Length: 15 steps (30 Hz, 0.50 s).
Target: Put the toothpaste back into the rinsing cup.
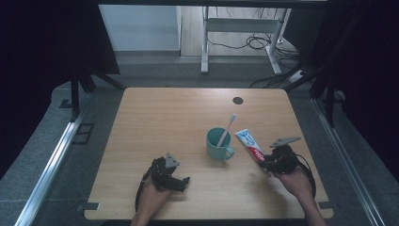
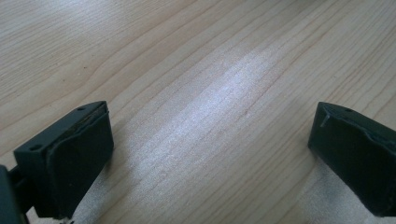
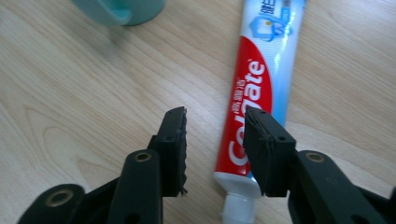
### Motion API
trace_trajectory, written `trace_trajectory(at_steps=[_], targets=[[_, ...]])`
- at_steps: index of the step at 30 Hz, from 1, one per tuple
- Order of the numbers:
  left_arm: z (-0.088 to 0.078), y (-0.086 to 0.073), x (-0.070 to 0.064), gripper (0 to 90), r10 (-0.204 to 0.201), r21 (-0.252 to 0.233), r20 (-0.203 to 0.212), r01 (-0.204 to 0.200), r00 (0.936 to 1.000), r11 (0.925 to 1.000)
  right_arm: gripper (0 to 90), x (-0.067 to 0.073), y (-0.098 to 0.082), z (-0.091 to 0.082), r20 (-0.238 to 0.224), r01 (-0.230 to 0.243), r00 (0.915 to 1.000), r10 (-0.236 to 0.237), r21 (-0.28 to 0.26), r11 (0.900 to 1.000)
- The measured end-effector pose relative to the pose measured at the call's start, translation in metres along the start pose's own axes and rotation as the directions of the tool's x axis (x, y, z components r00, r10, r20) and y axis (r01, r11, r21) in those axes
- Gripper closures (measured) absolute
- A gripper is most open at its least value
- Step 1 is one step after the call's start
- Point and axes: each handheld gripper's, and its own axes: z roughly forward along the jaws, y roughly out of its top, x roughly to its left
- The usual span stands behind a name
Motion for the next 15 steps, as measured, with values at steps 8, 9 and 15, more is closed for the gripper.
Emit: trace_trajectory(at_steps=[8,9,15], targets=[[0.000,0.000,0.000,0.0,0.000,0.000,0.000,0.000,1.0000,1.0000,49.6,-0.008,0.003,0.004,0.031,-0.016,0.9994,0.015,0.039,0.999],[0.000,0.000,0.000,0.0,0.000,0.000,-0.001,0.000,1.0000,1.0000,47.7,-0.011,0.005,0.007,0.041,-0.019,0.9990,0.017,0.052,0.998],[0.000,0.000,0.000,0.0,0.002,0.001,0.000,-0.001,1.0000,1.0000,44.0,-0.015,0.009,0.010,0.062,-0.033,0.9977,0.028,0.079,0.996]])
